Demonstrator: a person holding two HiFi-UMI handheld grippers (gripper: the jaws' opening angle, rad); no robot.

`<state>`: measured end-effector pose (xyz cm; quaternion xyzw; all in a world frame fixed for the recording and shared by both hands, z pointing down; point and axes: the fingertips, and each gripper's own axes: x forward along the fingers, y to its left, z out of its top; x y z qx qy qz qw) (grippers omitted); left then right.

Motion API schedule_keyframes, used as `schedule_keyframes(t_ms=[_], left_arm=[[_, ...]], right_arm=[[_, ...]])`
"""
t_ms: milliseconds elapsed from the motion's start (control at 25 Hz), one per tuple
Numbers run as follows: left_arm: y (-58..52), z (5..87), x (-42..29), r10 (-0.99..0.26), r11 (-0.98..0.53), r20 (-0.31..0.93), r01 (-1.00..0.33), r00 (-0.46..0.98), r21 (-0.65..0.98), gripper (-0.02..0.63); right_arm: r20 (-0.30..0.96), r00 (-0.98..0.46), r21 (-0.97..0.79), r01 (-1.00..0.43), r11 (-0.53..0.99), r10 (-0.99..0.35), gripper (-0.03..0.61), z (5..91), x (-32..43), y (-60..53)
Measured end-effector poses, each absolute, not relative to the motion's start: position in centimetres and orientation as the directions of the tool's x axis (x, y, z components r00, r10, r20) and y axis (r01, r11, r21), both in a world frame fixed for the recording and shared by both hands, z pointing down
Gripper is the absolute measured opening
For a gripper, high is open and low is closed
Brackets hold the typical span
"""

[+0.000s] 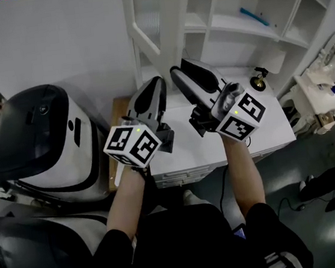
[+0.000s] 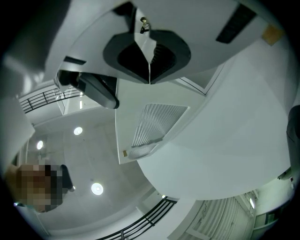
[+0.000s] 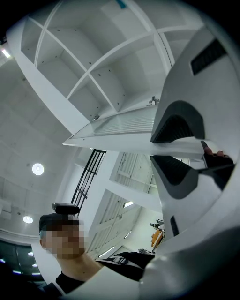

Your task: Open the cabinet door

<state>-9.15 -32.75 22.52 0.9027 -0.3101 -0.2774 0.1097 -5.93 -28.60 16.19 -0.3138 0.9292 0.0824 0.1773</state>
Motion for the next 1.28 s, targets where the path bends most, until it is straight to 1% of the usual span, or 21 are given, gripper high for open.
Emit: schedule_keyframes(t_ms=[480,720,840,920,1000,1160,1280], left_arm=[[-32.9,23.1,-16.3,-0.661,-0.75,-0.414,-0.542,0.626,0.378,0.012],[-32.3,23.9,-17.4,-0.657,-0.753,-0.401,-0.53,0.638,0.39,0.012],[-31.7,24.8,-17.3,-0.652,-0.756,-0.387,-0.519,0.652,0.399,0.012],[-31.4,25.6,-17.0,-0.657,-0.752,-0.368,-0.532,0.658,0.39,0.014],[-31.2,26.7,-16.5,-0.67,-0.74,-0.334,-0.569,0.663,0.358,0.012],[-30.9,29.7,-15.3,-0.687,-0.722,-0.276,-0.587,0.672,0.367,0.012],[-30.9,31.5,-14.1,-0.687,-0.718,-0.239,-0.592,0.686,0.366,0.012]], right_arm=[[-0.382,-0.761,0.07,-0.589,0.805,-0.524,0.109,16.4,-13.9,-28.5],[-0.403,-0.74,0.067,-0.61,0.789,-0.538,0.109,16.6,-15.0,-28.7],[-0.385,-0.736,0.116,-0.637,0.762,-0.557,0.105,17.0,-15.0,-28.3],[-0.367,-0.727,0.166,-0.665,0.729,-0.58,0.074,17.7,-14.9,-27.8],[-0.357,-0.701,0.173,-0.699,0.694,-0.617,0.058,18.9,-14.0,-27.5],[-0.313,-0.635,0.104,-0.762,0.639,-0.707,0.042,22.7,-11.5,-27.4],[-0.273,-0.555,0.053,-0.824,0.564,-0.785,0.031,25.7,-9.3,-27.8]])
